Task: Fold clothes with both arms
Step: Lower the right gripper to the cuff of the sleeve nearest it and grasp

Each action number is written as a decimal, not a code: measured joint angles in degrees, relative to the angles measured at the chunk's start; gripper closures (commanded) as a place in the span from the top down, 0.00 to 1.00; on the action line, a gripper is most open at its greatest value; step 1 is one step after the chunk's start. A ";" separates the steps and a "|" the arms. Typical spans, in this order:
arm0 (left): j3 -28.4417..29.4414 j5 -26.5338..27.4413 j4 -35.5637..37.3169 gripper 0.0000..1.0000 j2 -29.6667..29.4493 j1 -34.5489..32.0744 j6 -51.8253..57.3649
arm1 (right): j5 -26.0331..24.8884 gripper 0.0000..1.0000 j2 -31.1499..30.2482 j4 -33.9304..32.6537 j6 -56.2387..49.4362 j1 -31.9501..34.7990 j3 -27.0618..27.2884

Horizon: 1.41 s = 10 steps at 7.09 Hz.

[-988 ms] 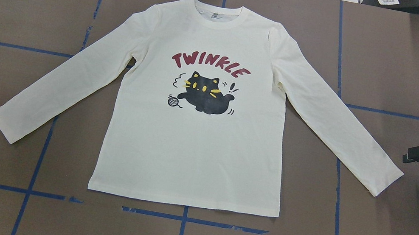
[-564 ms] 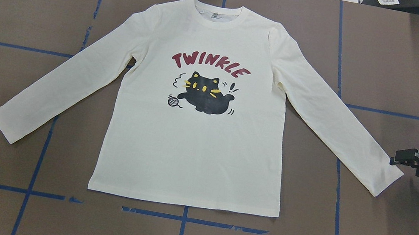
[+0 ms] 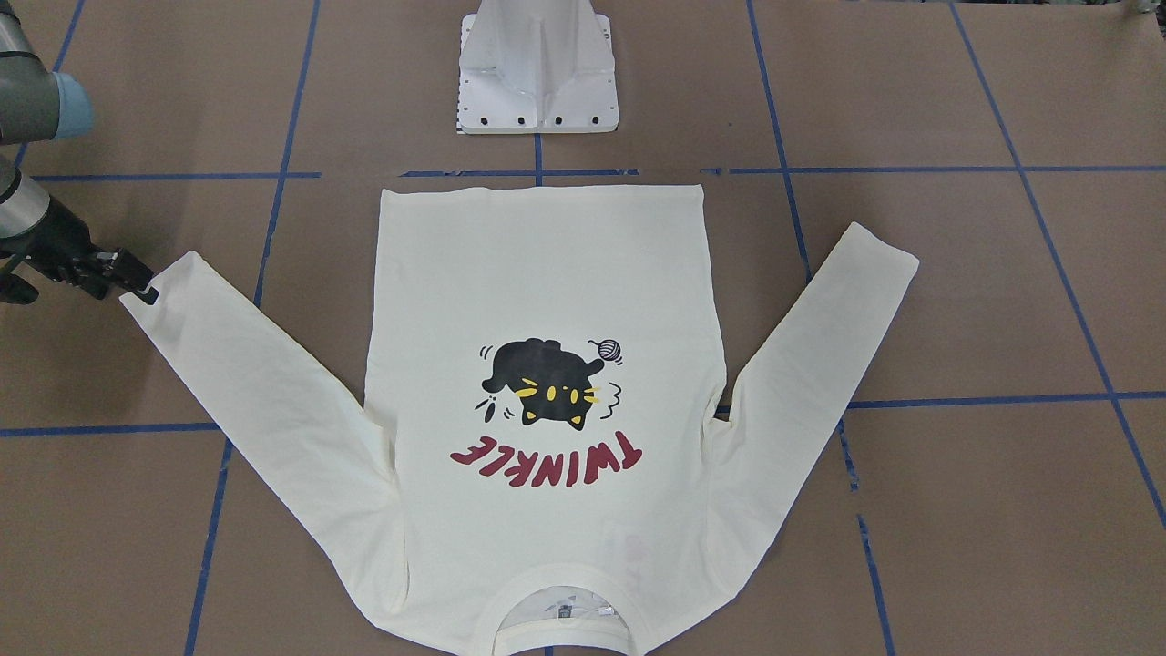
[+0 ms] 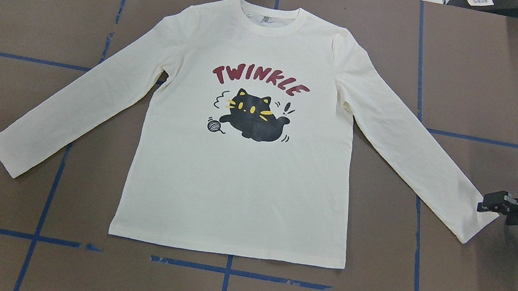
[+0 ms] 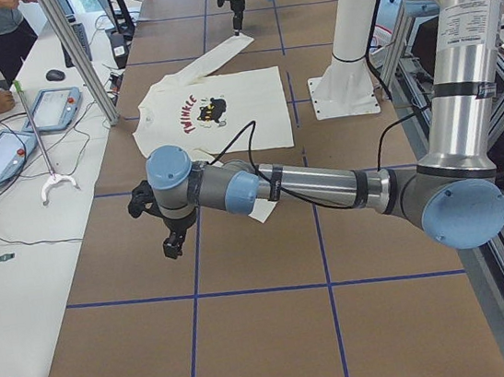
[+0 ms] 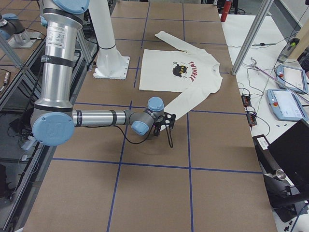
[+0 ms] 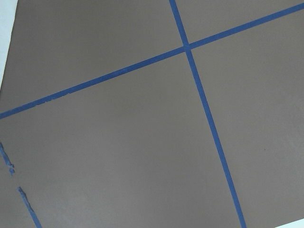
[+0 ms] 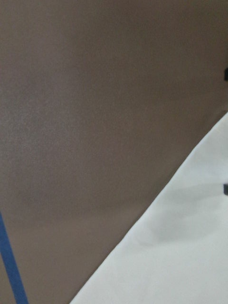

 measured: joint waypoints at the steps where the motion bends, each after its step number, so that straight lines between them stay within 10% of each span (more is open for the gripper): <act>1: 0.02 0.00 0.00 1.00 0.04 0.00 0.00 | 0.04 0.00 -0.24 0.04 0.16 -0.06 -0.01; 10: -0.05 0.00 0.00 1.00 0.09 0.00 0.00 | 2.86 0.00 0.55 -0.51 0.30 0.05 7.08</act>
